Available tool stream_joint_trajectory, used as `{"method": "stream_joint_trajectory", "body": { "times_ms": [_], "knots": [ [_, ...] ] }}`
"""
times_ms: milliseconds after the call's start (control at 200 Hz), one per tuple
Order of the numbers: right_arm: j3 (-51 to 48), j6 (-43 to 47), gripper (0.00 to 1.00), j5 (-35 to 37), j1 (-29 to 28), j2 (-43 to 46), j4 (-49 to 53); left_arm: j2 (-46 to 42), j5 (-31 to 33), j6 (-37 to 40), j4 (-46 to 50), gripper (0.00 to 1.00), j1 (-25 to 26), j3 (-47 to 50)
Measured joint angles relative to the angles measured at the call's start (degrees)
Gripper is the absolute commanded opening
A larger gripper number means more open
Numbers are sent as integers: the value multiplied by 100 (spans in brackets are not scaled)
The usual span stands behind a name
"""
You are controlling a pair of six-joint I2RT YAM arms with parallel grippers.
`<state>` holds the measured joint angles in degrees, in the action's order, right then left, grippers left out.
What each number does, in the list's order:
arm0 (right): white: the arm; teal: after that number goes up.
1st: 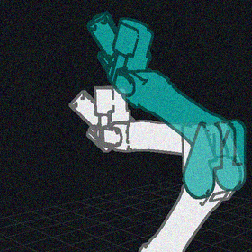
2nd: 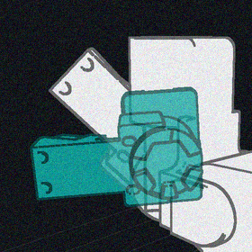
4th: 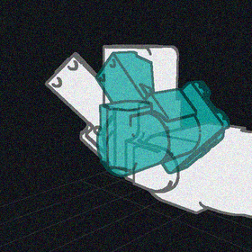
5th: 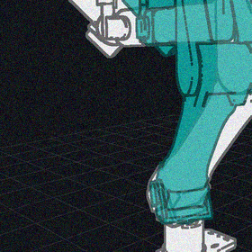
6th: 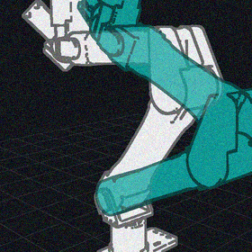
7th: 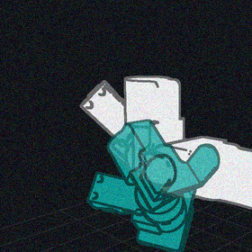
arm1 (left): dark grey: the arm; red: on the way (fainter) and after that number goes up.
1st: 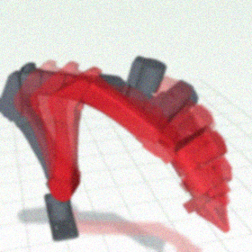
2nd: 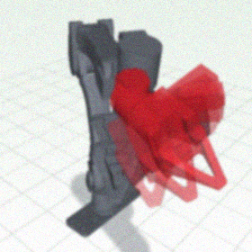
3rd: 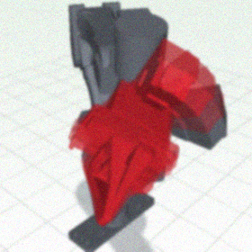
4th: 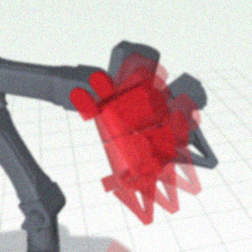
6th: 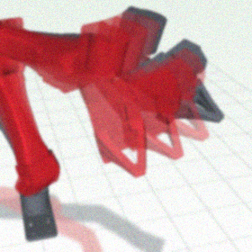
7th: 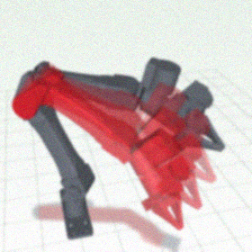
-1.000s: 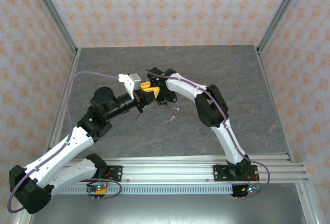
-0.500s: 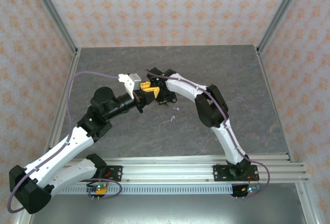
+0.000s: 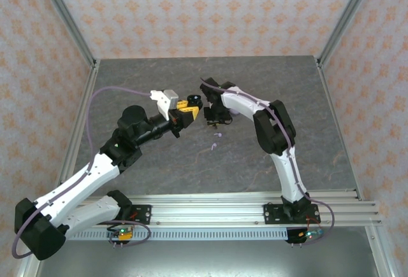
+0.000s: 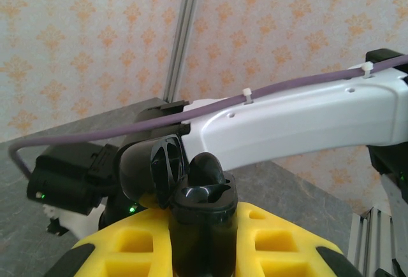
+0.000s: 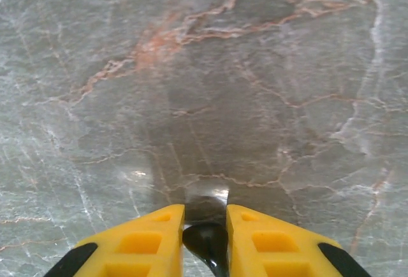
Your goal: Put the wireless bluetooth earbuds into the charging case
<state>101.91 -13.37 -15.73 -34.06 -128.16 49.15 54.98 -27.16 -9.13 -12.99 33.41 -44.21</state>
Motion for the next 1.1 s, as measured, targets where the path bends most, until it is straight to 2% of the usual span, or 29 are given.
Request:
{"method": "stream_joint_trajectory", "body": {
  "times_ms": [245, 536, 796, 1101],
  "knots": [
    [-817, -236, 22, -691, 334, 564, -608, 31, 66, -107, -153, 2, 0, 120],
    [-1532, -673, 21, -1694, 883, 1628, -1563, 72, 177, -146, -352, 3, 2, 348],
    [-1847, -1078, 21, -2413, 1156, 2420, -2194, 321, 302, -149, -605, 3, 59, 457],
    [-1853, -1434, 22, -2918, 1172, 3108, -2612, 546, 575, -192, -820, 3, 74, 664]
  ]
}}
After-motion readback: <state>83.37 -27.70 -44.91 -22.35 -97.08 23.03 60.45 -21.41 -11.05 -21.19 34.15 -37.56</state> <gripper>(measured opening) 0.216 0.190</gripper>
